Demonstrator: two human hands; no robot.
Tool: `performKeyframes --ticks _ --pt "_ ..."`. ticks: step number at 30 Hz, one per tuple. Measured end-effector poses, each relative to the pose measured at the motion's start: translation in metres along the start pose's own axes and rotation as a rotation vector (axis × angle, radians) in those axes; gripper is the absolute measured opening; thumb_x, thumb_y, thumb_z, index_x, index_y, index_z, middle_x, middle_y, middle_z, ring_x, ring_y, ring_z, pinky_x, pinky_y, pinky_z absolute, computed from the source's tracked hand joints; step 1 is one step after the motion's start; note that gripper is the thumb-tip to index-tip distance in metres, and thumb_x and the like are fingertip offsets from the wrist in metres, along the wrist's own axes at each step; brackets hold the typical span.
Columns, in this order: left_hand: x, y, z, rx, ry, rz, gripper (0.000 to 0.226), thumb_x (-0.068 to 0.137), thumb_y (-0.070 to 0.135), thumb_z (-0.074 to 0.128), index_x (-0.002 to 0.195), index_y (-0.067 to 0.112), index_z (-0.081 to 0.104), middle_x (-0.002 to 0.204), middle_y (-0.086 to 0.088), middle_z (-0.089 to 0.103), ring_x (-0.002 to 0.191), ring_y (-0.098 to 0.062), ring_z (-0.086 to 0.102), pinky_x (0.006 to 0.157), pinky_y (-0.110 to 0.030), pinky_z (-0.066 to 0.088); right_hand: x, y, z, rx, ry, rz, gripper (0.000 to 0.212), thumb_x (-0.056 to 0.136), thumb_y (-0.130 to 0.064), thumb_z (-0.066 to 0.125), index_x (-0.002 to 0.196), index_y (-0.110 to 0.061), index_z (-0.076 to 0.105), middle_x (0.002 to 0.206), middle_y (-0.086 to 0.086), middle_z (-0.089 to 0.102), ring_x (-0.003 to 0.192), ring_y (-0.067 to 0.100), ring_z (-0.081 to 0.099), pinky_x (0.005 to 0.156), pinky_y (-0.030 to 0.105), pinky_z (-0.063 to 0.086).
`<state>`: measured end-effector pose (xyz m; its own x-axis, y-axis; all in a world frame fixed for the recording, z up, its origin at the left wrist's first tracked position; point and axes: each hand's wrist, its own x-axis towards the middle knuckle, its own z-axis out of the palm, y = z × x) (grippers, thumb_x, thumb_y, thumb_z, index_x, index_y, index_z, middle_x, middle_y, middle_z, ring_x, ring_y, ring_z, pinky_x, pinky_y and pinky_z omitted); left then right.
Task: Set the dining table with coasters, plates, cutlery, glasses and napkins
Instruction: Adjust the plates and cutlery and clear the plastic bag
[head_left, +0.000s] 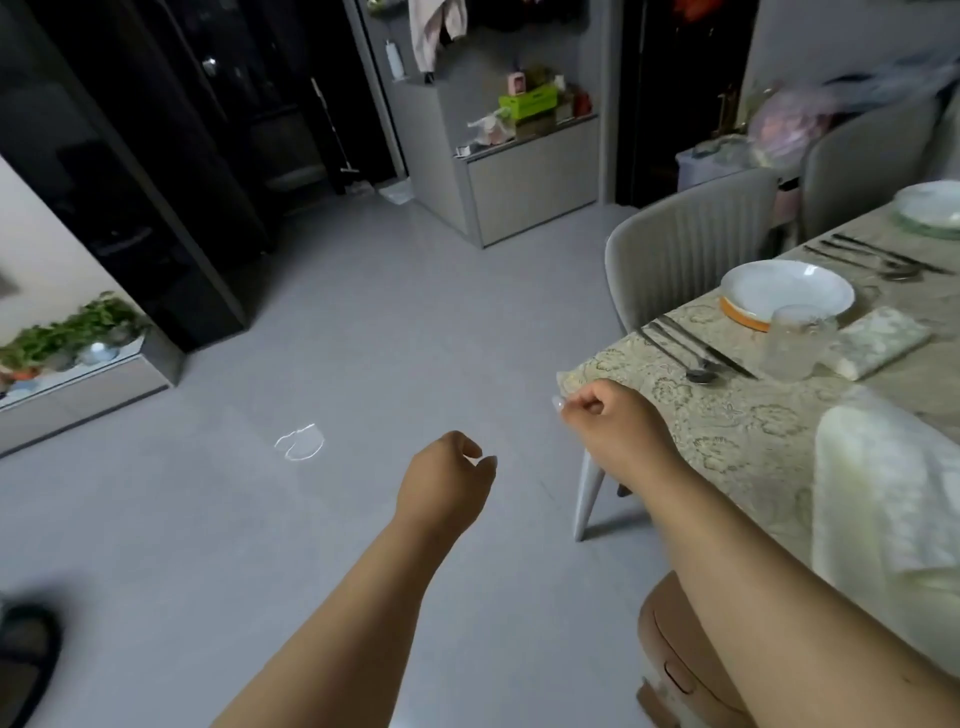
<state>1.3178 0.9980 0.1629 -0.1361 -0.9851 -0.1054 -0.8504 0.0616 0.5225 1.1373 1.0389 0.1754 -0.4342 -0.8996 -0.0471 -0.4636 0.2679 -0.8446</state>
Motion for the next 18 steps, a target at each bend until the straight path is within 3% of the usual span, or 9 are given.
performKeyframes --ticks 6,11,18 --pt "0.087 0.01 -0.001 -0.056 -0.093 0.115 0.025 0.091 0.039 0.057 0.107 0.02 0.059 0.078 0.011 0.058 0.067 -0.008 0.056 0.061 -0.023 0.043 0.061 -0.013 0.012 0.039 0.117 0.1 0.02 0.087 -0.04 0.06 0.091 -0.021 0.064 0.085 -0.008 0.065 0.082 0.014 0.061 0.074 0.029 0.047" --pt "0.16 0.027 0.011 -0.052 -0.166 0.204 0.023 0.09 0.039 0.058 0.105 0.021 0.061 0.075 0.011 0.059 0.064 -0.007 0.055 0.057 -0.021 0.04 0.121 -0.004 0.016 0.056 0.149 0.142 0.022 0.086 -0.043 0.061 0.084 -0.021 0.064 0.077 -0.009 0.066 0.078 0.012 0.062 0.072 0.028 0.046" --pt "0.307 0.099 0.022 -0.033 -0.195 0.354 0.023 0.092 0.037 0.057 0.106 0.02 0.062 0.073 0.012 0.056 0.061 -0.002 0.052 0.051 -0.016 0.035 0.267 -0.005 -0.008 0.043 0.285 0.176 0.025 0.085 -0.044 0.061 0.074 -0.021 0.061 0.072 -0.004 0.066 0.076 0.02 0.062 0.075 0.033 0.048"
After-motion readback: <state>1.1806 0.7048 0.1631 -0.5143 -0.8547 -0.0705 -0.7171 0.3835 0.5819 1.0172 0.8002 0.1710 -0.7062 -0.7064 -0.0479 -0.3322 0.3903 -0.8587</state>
